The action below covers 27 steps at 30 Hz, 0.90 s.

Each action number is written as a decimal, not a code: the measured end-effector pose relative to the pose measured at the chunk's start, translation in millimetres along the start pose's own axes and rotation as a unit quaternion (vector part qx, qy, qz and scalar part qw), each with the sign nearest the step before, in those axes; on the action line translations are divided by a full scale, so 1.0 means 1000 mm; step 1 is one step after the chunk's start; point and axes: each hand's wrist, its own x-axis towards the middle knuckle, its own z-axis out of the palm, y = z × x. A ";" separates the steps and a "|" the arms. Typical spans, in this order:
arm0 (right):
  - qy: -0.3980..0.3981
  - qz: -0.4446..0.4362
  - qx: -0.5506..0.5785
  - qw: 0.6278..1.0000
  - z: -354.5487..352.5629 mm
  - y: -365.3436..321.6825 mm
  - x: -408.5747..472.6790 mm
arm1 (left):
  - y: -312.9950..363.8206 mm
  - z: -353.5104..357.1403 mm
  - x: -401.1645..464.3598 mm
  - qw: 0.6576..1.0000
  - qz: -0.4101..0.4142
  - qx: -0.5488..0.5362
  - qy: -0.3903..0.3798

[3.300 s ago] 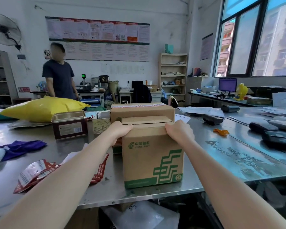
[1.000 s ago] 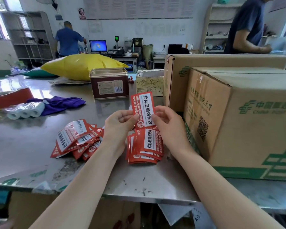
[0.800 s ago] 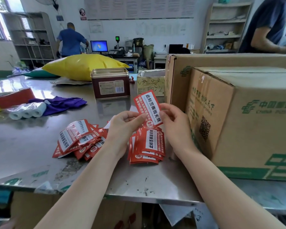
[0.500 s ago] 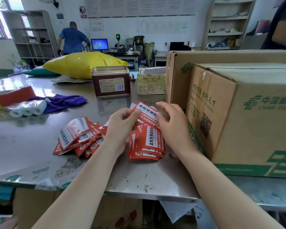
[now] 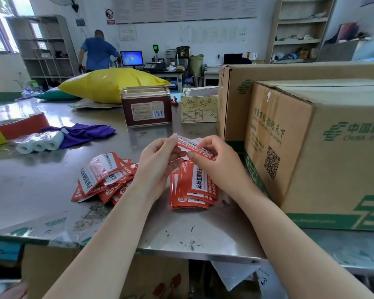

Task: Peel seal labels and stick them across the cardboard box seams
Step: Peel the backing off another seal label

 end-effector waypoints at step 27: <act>-0.014 0.085 0.121 0.989 -0.001 -0.003 0.005 | -0.002 -0.001 -0.001 0.995 0.071 -0.014 -0.071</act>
